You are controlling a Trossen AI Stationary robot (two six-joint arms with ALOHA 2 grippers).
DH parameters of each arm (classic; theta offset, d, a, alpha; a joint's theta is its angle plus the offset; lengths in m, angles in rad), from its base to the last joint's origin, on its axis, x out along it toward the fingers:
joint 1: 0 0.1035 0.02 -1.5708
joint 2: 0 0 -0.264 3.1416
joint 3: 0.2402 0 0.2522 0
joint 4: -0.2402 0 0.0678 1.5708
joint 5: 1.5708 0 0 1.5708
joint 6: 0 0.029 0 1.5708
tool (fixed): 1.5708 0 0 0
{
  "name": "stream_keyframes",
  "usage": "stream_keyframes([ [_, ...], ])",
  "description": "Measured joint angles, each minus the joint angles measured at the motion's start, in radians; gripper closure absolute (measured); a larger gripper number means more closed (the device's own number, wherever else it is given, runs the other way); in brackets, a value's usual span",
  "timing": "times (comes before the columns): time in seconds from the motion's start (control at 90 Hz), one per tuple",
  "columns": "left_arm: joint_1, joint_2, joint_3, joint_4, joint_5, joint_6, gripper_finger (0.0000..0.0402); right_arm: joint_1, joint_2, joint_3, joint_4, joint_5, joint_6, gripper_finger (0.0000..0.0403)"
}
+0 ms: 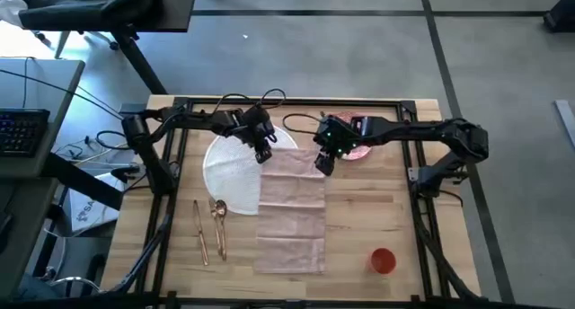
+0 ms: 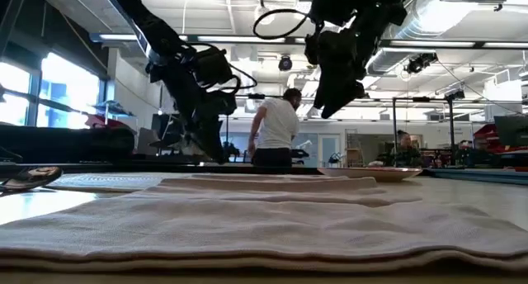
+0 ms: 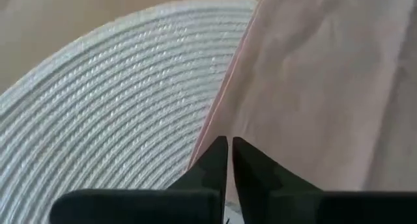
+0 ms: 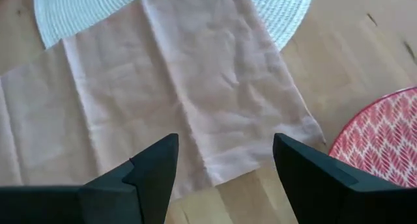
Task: Set table place
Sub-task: Fold the pink napkin
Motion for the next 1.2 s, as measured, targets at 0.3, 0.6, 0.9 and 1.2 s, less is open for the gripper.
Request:
stream_keyframes([
  [0.3,0.018,0.025,-0.015,-0.004,0.001,0.053,0.0296,-0.006,0.008,0.0,0.007,0.018,0.026,0.0171],
  [0.6,-0.007,0.06,-0.013,0.0,0.027,0.113,0.0306,-0.163,0.196,0.001,0.053,-0.06,-0.055,0.0171],
  [0.9,-0.012,0.061,-0.013,-0.002,0.026,0.132,0.0339,-0.179,0.305,0.002,0.097,-0.097,-0.172,0.0171],
  [1.2,-0.012,0.062,-0.014,-0.002,0.022,0.132,0.0339,-0.165,0.354,0.006,0.117,-0.071,-0.263,0.0183],
])
